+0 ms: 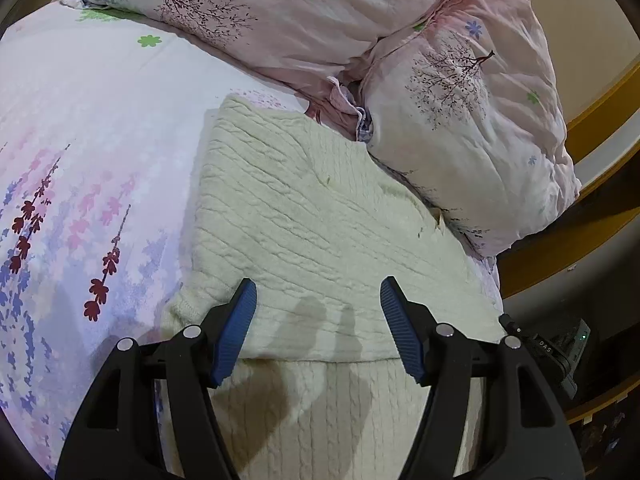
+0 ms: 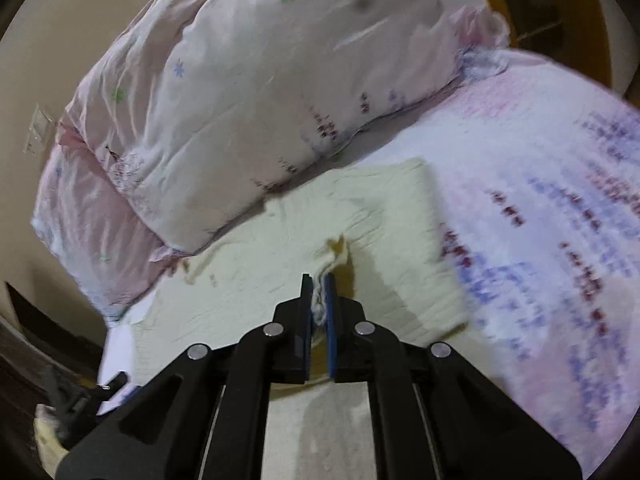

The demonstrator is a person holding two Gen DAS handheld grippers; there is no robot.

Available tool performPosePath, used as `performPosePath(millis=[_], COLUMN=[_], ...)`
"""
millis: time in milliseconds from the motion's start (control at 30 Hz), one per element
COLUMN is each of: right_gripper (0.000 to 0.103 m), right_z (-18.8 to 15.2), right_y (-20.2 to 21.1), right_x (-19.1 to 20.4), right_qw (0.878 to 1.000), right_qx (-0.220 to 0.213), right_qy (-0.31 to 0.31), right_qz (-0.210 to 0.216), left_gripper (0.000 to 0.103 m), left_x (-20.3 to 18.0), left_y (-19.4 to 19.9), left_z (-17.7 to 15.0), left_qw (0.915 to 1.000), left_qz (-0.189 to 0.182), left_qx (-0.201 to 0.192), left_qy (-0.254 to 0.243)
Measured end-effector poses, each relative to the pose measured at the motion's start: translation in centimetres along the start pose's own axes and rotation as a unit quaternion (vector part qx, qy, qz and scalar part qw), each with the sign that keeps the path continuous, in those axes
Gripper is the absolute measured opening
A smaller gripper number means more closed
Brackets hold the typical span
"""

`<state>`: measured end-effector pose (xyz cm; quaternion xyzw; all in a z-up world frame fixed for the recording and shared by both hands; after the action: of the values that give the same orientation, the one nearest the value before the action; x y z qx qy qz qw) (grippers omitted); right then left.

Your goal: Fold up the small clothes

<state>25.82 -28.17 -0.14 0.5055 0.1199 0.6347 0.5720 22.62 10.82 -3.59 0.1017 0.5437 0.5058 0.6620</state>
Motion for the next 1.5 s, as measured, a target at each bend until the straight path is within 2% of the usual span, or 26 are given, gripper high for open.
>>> performPosePath(millis=[133,300,400,500,533,733,833,967,1067,1133,1200,1333,1400,1500], right_gripper=[0.005,0.006,0.017,0.048,0.052,0.053,0.052,0.048,0.043,0.037,0.036,0.032,0.029,0.029], right_z=[-1.0,-1.1,-1.4,-2.0,-2.2,-5.6,-7.7,-10.4,-11.8,-12.8,-13.7,-15.2,-15.8,-16.7], right_y=[-2.2,-2.6,-1.8,0.8,1.8,7.0,8.6,9.4,9.9,10.0,9.9,10.5,10.9,11.6], right_x=[-2.1,-1.9,-1.9,-2.4,-2.5,-6.8,-9.4,-11.1,-11.3,-11.0,-10.6,-10.3,-10.1,-9.6], right_qw=[0.998,0.996,0.997,0.998,0.999,0.996,0.995,0.991,0.988,0.982,0.978,0.972,0.971,0.971], right_qx=[0.046,0.053,0.063,0.054,0.053,0.080,0.096,0.123,0.133,0.154,0.169,0.185,0.194,0.201], right_qy=[-0.025,-0.013,-0.013,-0.003,0.002,0.011,-0.004,-0.008,-0.001,-0.006,-0.001,0.008,0.021,0.050], right_qz=[-0.044,-0.067,-0.045,-0.014,-0.005,0.031,0.040,0.051,0.073,0.106,0.122,0.144,0.137,0.119], left_gripper=[0.065,0.072,0.074,0.075,0.075,0.074,0.073,0.066,0.062,0.057,0.053,0.051,0.049,0.046], left_x=[-0.3,-0.8,-0.6,0.6,0.9,3.6,4.3,4.3,4.0,3.6,3.3,2.7,2.5,2.2], left_y=[-0.1,1.6,3.5,6.3,6.9,10.5,11.3,11.5,11.6,11.5,11.3,11.5,11.4,10.9], left_z=[-0.2,-1.5,-2.8,-4.7,-5.2,-9.6,-11.5,-13.7,-15.1,-16.1,-17.2,-19.0,-19.8,-20.9], left_qw=[0.9999,0.9995,0.9983,0.9971,0.9969,0.9965,0.9977,0.9987,0.9986,0.9981,0.9969,0.9957,0.9950,0.9951], left_qz=[0.007,0.010,0.020,0.029,0.030,0.041,0.026,-0.005,-0.022,-0.044,-0.066,-0.084,-0.091,-0.082], left_qx=[0.001,0.000,-0.006,-0.011,-0.012,-0.013,-0.009,0.003,0.004,0.011,0.018,0.020,0.029,0.047], left_qy=[-0.010,-0.031,-0.055,-0.070,-0.072,-0.072,-0.062,-0.051,-0.048,-0.042,-0.037,-0.033,-0.030,-0.031])
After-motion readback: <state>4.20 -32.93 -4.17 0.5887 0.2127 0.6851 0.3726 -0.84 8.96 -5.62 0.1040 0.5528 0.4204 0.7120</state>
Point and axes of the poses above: each gripper's, at about its wrist camera, not at the fingertips, and y roughly against the way its jaws point, x to its left, z to its top, the point moved 6 cm from there along -y, roughly the way its jaws point, and after that the axes turned 7 degrees about x, right-handed, at the moved point
